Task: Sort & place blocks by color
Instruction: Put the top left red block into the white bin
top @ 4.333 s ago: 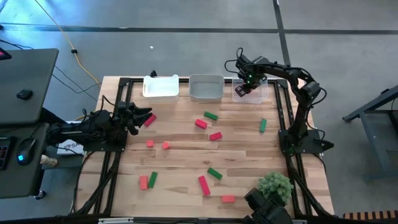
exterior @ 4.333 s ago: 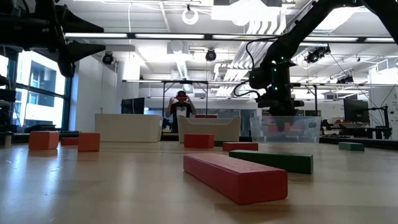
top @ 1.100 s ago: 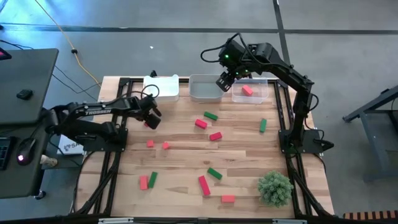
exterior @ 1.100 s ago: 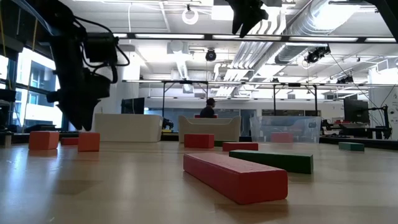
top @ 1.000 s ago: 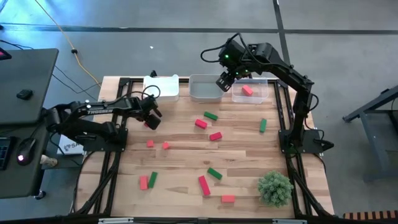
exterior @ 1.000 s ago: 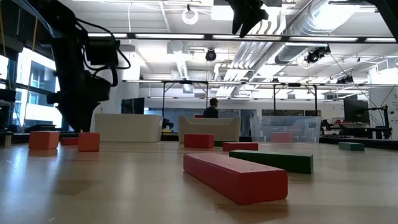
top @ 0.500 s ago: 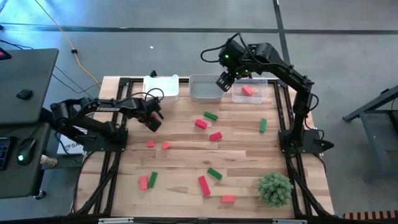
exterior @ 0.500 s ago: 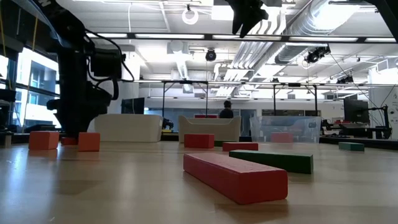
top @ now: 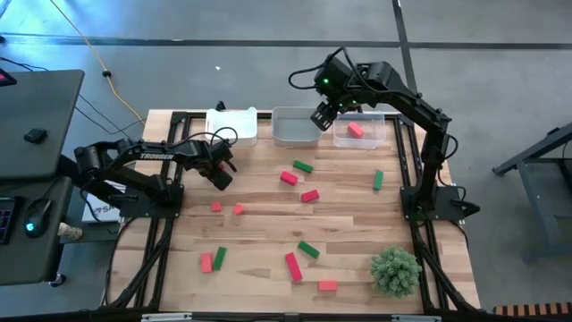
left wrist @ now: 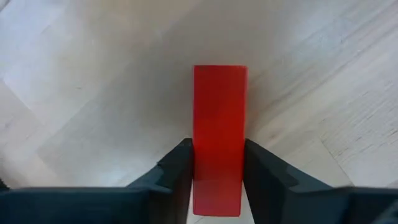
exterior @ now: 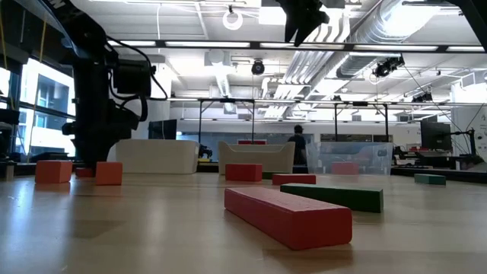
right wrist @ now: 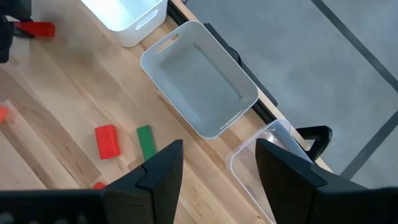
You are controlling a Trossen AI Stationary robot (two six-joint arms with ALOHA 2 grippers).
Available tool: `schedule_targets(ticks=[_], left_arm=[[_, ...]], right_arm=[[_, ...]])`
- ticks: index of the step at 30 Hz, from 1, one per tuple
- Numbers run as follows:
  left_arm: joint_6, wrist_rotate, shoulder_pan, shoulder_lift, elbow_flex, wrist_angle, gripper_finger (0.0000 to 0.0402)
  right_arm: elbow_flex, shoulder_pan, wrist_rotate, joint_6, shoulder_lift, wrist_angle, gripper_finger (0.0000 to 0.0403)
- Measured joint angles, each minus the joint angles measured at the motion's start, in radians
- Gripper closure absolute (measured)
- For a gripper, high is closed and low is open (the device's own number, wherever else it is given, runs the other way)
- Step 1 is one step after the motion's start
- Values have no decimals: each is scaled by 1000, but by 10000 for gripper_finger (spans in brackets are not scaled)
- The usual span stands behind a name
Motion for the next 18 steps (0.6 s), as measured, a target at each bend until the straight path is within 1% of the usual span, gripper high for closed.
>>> schedule_targets(ticks=[2,8,10,11,14,18], left_arm=[[4,0,0,-1,0,-3,323],[36,32,-1,-11,4,-9,323],[36,42,-6,-32,12,-15,323],[36,72,-9,-46,18,-16,322],[36,118,-11,-104,48,-8,318],[37,139,-12,-181,82,-11,316]], right_arm=[[0,0,0,3,0,0,212],[0,0,0,3,0,0,212],[0,0,0,3,0,0,212],[0,0,0,3,0,0,212],[0,0,0,3,0,0,212],[0,0,0,3,0,0,212]])
